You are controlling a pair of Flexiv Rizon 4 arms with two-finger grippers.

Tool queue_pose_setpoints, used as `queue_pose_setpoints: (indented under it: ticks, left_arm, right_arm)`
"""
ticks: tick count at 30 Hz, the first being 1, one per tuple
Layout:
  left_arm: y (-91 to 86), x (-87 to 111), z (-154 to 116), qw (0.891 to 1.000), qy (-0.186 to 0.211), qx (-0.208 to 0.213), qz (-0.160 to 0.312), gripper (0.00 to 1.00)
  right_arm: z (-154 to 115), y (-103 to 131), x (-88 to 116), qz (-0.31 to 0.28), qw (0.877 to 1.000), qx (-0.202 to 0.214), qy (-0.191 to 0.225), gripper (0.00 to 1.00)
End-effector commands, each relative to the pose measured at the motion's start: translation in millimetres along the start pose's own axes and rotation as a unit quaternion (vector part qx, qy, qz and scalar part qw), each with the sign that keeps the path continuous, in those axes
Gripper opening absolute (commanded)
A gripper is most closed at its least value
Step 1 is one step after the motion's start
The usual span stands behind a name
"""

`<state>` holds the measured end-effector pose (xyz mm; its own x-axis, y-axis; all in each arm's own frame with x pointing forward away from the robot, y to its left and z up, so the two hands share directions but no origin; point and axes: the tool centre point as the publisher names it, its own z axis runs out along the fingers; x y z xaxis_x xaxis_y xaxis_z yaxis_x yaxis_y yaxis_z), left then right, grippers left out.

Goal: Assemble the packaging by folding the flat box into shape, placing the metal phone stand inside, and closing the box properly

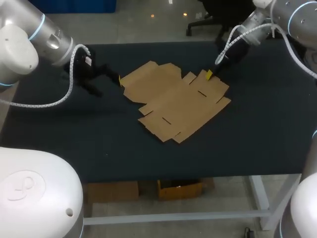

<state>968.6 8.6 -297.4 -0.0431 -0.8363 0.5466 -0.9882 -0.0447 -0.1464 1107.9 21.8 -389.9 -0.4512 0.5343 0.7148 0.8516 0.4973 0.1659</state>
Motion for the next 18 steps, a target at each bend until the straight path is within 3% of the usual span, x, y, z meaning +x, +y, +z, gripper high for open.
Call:
queue_pose_setpoints:
  ticks: [1, 13, 14, 16, 18]
  left_arm:
    - [0.7, 1.4, -1.4, 1.0, -0.003, -0.001, 0.0, 1.0]
    - [-0.4, 2.0, -0.3, 1.0, -0.001, -0.003, 0.004, 1.0]
    - [-0.3, 2.0, -0.2, 1.0, 0.0, -0.003, 0.004, 1.0]
    - [-0.2, 1.8, 0.0, 1.0, 0.0, -0.004, 0.004, 1.0]
    - [-0.1, 1.7, 0.1, 1.0, 0.0, -0.004, 0.004, 1.0]
  right_arm:
    - [-0.7, -3.1, -0.5, 0.009, 0.997, -0.016, 0.073, 0.0]
    - [-4.0, -13.4, 15.0, 0.045, 0.998, -0.023, 0.049, 0.0]
    - [-4.0, -14.3, 14.9, 0.05, 0.997, -0.018, 0.048, 0.1]
    - [-3.5, -15.7, 14.5, 0.056, 0.997, -0.013, 0.045, 0.4]
    - [-4.2, -16.5, 14.6, 0.065, 0.997, -0.005, 0.034, 0.48]
